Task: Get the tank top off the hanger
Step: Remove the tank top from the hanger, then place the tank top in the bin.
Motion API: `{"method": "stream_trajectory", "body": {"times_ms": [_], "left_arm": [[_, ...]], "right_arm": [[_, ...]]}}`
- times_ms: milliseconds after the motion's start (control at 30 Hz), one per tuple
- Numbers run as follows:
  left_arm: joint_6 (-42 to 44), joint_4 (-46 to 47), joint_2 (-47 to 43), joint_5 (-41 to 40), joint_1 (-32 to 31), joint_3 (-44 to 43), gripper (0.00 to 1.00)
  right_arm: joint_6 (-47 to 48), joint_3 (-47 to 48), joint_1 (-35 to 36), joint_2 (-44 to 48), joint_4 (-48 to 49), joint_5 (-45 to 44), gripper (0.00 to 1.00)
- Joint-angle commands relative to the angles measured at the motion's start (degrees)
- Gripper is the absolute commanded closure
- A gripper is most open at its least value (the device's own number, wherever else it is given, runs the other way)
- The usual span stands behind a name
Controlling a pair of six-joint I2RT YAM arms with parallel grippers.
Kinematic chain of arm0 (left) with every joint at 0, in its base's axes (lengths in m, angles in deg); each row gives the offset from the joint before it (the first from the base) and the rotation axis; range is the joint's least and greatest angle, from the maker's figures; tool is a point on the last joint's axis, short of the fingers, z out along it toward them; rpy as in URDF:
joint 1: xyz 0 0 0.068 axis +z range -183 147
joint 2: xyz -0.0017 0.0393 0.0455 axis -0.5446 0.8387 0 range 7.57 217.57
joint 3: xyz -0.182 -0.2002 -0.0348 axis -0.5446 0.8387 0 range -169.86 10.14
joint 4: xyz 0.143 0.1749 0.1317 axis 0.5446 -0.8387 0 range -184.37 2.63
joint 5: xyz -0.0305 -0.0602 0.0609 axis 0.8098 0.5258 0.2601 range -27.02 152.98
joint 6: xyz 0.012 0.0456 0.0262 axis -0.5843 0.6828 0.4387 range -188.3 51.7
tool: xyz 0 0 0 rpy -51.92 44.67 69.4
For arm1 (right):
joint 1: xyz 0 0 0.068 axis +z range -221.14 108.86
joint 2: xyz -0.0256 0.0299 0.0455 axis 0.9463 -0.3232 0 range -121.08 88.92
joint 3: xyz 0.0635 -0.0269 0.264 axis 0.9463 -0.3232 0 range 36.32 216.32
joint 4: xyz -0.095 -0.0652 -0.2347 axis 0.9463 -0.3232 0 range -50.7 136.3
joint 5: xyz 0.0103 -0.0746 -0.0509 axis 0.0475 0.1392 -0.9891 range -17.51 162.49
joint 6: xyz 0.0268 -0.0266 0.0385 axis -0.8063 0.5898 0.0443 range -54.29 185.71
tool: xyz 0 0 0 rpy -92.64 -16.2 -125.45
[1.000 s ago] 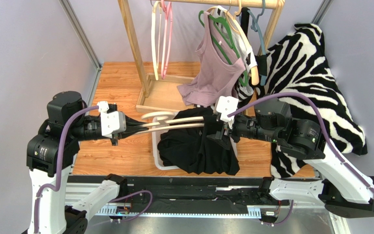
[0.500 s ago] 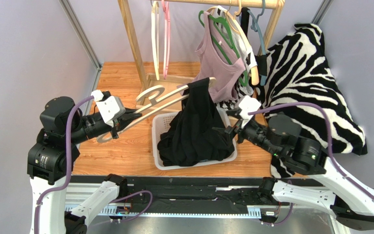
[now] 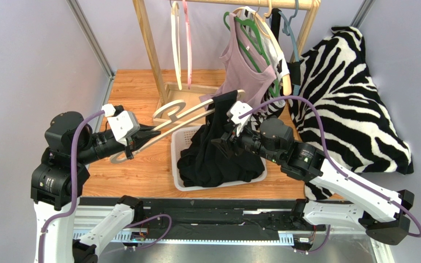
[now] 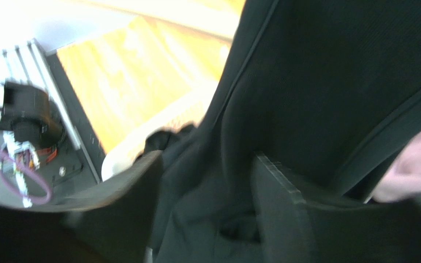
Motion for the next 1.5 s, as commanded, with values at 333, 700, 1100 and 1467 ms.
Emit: {"method": "stream_trajectory", "body": {"times_ms": [333,700,1100,1467], "left_arm": [[-0.3,0.79,-1.57,2.14,-0.03,-0.26,1.0],[0.57,0.35,-1.57,1.0,-0.03,-0.26,1.0],[11.91,-14.32,-2.18,-0.31,-0.03,-8.52,1.0],[1.63,-1.67,-2.44,-16.06,0.06,-8.61,1.0]], "right_arm": [[2.92,7.59,-0.46,-0.72,5.74,-11.29,1.0],[2.4,4.69,-3.35,7.8,3.71,-21.05,1.0],[-4.19,5.49,-19.97,5.79,-2.17,-5.0,1.0],[0.99,14.26,-4.78,-7.03,-9.46,10.83,1.0]]}}
